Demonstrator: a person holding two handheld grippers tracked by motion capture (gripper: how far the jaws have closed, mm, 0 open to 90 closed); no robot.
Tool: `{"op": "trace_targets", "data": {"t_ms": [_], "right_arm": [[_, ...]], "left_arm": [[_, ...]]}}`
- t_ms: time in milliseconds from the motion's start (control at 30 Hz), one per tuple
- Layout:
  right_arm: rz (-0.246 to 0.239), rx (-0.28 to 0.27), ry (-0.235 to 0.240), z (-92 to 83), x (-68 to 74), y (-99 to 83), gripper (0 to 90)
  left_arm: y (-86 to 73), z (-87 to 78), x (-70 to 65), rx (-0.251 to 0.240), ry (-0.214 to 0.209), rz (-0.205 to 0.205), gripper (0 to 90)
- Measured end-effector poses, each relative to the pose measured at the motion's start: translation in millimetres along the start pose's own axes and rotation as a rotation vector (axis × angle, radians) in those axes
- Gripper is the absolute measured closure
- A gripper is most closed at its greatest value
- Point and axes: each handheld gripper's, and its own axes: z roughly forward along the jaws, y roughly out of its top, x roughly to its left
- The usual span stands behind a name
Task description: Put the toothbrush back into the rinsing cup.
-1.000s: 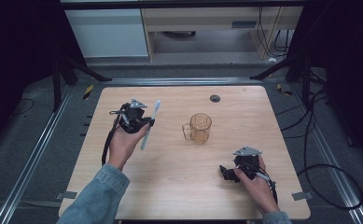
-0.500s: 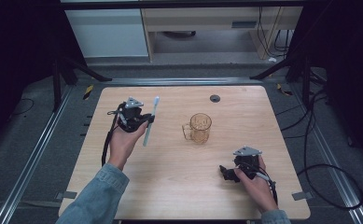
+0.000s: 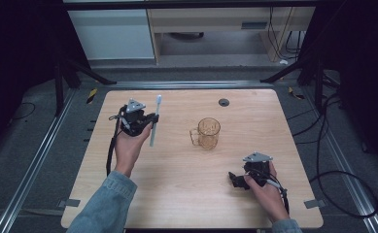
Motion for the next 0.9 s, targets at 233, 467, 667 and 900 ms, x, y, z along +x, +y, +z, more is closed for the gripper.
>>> {"op": "trace_targets", "data": {"t_ms": [233, 467, 667, 900], "right_arm": [[-0.021, 0.0, 0.019, 0.1, 0.4, 0.2, 0.4], [-0.021, 0.0, 0.019, 0.1, 0.4, 0.2, 0.4], [-0.021, 0.0, 0.019, 0.1, 0.4, 0.2, 0.4], [-0.021, 0.0, 0.018, 0.1, 0.3, 0.2, 0.4]], "left_arm": [[0.3, 0.1, -11.4, -0.068, -0.005, 0.011, 78.9], [-3.7, 0.9, -25.7, -0.112, 0.005, 0.02, 78.9], [-5.0, -1.1, -33.7, -0.147, 0.006, 0.02, 78.9], [-2.5, 0.7, -47.7, -0.162, -0.025, 0.032, 78.9]]}}
